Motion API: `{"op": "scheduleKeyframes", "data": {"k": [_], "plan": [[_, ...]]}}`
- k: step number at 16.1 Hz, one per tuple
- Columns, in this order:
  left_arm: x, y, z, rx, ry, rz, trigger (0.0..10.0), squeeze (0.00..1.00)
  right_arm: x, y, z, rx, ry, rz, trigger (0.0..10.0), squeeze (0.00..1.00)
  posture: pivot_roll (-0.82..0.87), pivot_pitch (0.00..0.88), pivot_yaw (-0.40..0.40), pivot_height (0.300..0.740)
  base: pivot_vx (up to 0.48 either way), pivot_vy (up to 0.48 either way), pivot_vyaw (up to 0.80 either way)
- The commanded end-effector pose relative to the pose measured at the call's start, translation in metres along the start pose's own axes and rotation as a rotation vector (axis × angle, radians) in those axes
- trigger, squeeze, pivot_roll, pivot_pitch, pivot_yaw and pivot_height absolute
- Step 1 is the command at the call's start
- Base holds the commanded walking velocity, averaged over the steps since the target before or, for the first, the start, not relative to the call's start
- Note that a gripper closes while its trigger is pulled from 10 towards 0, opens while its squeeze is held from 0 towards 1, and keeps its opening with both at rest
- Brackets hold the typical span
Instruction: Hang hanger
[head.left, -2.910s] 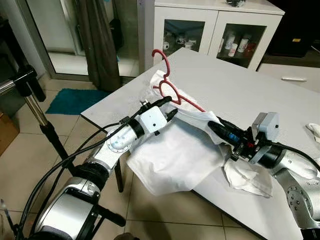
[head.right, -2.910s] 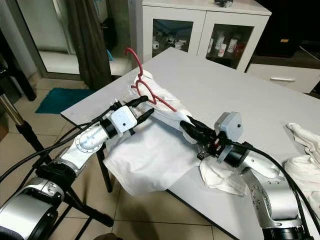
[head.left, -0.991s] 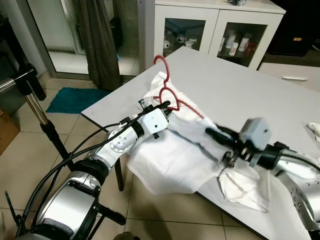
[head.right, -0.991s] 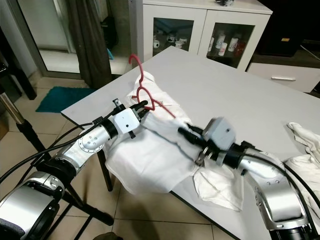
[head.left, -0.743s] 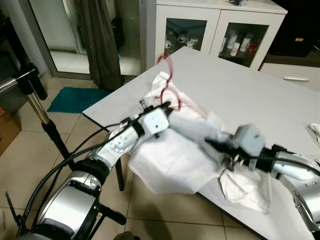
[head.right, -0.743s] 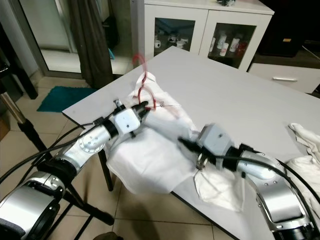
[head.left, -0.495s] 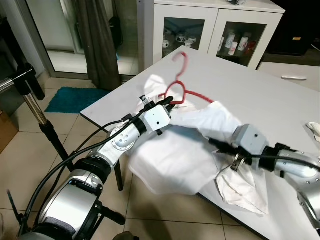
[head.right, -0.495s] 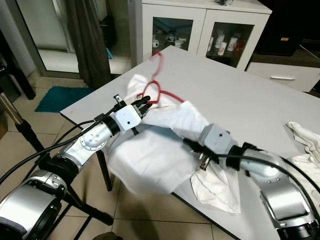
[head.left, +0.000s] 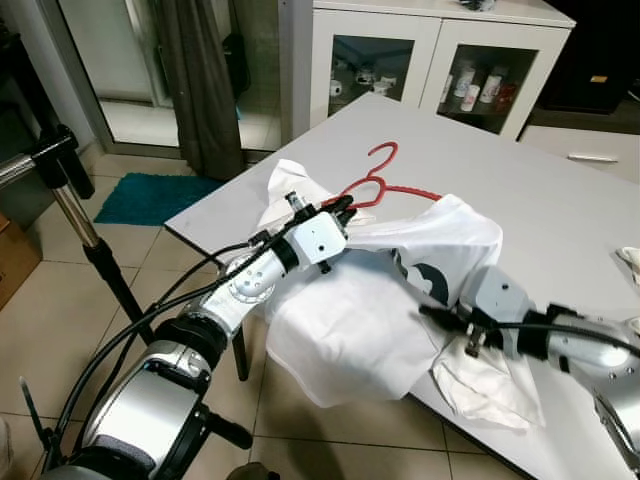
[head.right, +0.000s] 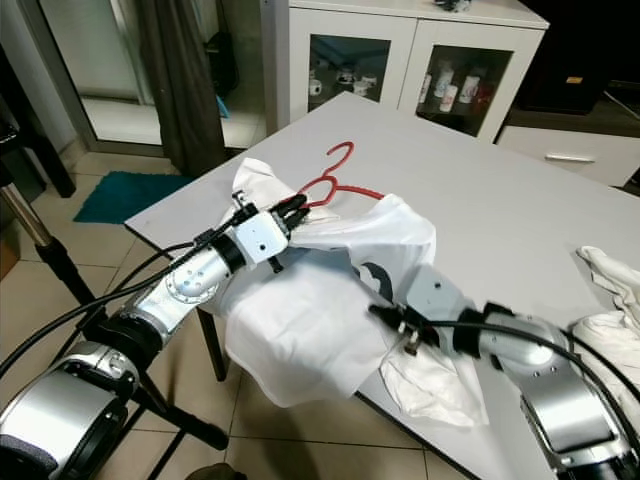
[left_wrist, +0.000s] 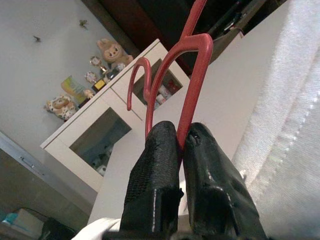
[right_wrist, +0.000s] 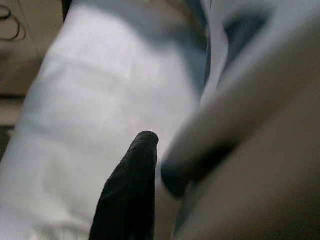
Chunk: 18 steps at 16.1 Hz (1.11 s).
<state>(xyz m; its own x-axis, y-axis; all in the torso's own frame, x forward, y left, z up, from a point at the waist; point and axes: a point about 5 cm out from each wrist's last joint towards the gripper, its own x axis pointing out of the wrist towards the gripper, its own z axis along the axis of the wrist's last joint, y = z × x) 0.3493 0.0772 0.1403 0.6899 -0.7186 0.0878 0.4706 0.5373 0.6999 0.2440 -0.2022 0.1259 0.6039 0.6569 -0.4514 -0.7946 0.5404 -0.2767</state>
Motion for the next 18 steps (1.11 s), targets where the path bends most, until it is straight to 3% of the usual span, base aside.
{"op": "scheduleKeyframes", "data": {"k": [1,2,5,6,7,8,9,10,14,18], "plan": [[0.001,0.000,0.002,-0.004,-0.010,0.011,8.9,0.00,-0.004,-0.001,-0.006,0.017,0.037,0.006,10.0,1.00,0.01,0.000,-0.023,0.723,0.000,0.000,0.00],[0.001,0.000,0.001,-0.003,-0.008,0.017,8.8,0.00,-0.007,-0.003,-0.010,0.033,0.053,0.004,10.0,0.00,0.01,0.000,-0.024,0.723,0.000,0.000,0.00],[0.002,0.000,0.002,-0.002,-0.007,0.022,8.9,0.00,-0.012,-0.004,-0.017,0.042,0.102,0.027,10.0,0.00,0.01,0.000,-0.024,0.723,0.000,0.000,0.00],[0.002,0.000,0.002,-0.002,-0.007,0.025,9.0,0.00,-0.014,-0.003,-0.016,0.060,0.094,0.042,10.0,0.91,0.01,0.000,-0.024,0.723,0.000,0.000,0.00],[0.002,0.001,0.002,-0.003,-0.008,0.027,9.0,0.00,-0.017,-0.003,-0.014,0.066,0.084,0.054,10.0,1.00,0.01,0.000,-0.025,0.723,0.000,0.000,0.00],[0.002,0.001,0.002,-0.002,-0.008,0.028,9.2,0.00,-0.021,-0.004,-0.011,0.072,0.078,0.062,10.0,1.00,0.01,0.000,-0.025,0.723,0.000,0.000,0.00],[0.002,0.000,0.002,-0.002,-0.008,0.028,9.3,0.00,-0.024,-0.004,-0.009,0.085,0.064,0.080,10.0,0.79,0.01,0.000,-0.025,0.723,0.000,0.000,0.00],[0.002,0.000,0.002,-0.002,-0.007,0.027,9.3,0.00,-0.032,-0.001,-0.001,0.119,0.016,0.135,10.0,0.00,0.00,0.000,-0.022,0.723,0.000,0.000,0.00],[0.002,-0.001,0.002,0.001,-0.008,0.027,9.5,0.00,-0.052,-0.011,-0.001,0.115,0.031,0.119,10.0,0.00,0.00,0.000,-0.023,0.723,0.000,0.000,0.00],[0.003,-0.003,0.002,0.009,-0.007,0.020,10.0,0.00,-0.066,-0.013,-0.018,0.112,0.152,0.105,10.0,0.00,-0.01,0.000,-0.022,0.723,0.000,0.000,0.00]]}}
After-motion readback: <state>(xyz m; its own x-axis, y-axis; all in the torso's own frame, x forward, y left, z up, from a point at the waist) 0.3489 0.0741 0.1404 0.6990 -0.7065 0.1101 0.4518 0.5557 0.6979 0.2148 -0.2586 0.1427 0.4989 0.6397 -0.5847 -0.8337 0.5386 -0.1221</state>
